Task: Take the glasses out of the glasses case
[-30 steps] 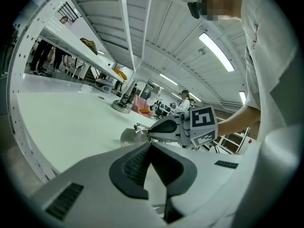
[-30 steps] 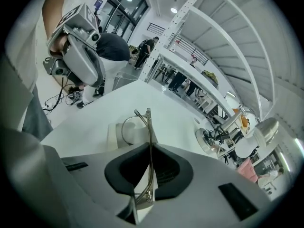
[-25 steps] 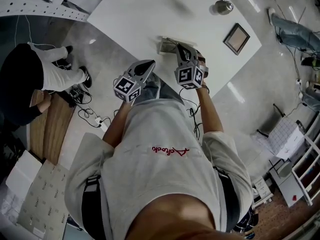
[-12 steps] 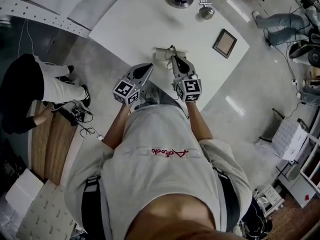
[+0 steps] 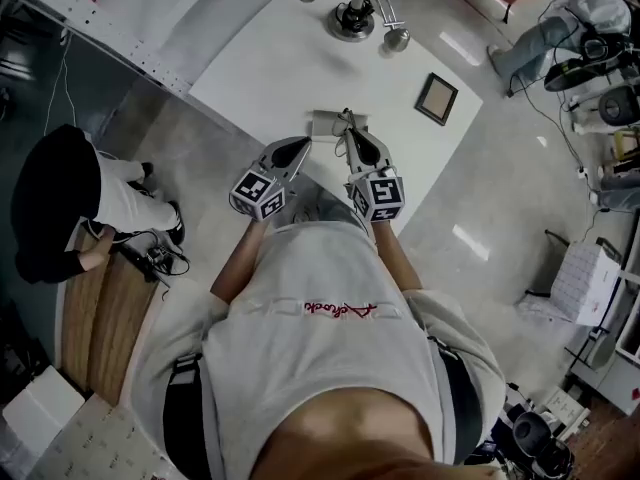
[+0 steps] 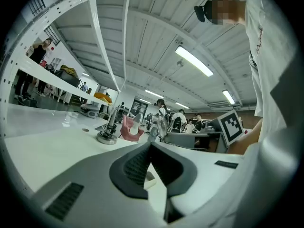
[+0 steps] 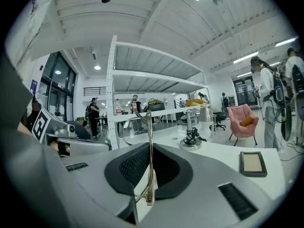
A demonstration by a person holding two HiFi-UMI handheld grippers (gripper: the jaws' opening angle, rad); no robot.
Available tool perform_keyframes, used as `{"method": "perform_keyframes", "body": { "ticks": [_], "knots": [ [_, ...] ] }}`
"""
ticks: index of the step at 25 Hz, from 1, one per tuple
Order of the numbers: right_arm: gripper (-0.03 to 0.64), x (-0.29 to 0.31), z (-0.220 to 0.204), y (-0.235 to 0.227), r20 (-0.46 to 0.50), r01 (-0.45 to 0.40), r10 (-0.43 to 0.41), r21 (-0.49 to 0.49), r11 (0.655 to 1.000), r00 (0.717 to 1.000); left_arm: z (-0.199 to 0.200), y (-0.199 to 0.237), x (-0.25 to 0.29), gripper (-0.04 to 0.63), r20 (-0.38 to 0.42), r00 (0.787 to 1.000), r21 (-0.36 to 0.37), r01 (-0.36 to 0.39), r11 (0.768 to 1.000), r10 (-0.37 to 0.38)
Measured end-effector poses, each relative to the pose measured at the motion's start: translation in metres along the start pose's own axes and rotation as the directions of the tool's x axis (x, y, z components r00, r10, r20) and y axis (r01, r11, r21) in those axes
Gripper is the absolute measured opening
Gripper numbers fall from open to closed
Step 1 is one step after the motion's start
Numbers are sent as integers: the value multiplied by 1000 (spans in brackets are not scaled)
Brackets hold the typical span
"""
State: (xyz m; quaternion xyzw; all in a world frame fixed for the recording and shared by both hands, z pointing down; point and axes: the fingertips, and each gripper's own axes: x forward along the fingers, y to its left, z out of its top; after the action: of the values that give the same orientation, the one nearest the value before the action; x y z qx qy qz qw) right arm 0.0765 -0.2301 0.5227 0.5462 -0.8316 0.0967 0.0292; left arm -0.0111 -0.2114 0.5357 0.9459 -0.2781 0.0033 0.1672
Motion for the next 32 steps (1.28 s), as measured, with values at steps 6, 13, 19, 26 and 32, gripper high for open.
{"method": "perform_keyframes", "body": {
  "ticks": [6, 13, 19, 26, 32],
  "knots": [
    [32, -23, 9, 21, 58, 17, -17, 7, 1000, 998, 11, -17, -11, -8, 34, 999, 48, 21, 999, -23],
    [32, -53, 1, 43, 95, 26, -27, 7, 1000, 995, -9, -40, -32, -8, 36, 999, 57, 34, 998, -36],
    [31, -71, 16, 54, 118, 19, -19, -1, 1000, 993, 3, -58, -43, -8, 65, 997, 60, 28, 998, -32],
    [31, -109, 9, 66, 109, -16, 16, 4, 1000, 994, -9, -92, -53, -8, 67, 998, 69, 15, 998, -19],
    [31, -157, -8, 84, 85, -63, 63, -1, 998, 994, -34, -140, -79, -8, 36, 999, 72, -2, 997, 0]
  ]
}}
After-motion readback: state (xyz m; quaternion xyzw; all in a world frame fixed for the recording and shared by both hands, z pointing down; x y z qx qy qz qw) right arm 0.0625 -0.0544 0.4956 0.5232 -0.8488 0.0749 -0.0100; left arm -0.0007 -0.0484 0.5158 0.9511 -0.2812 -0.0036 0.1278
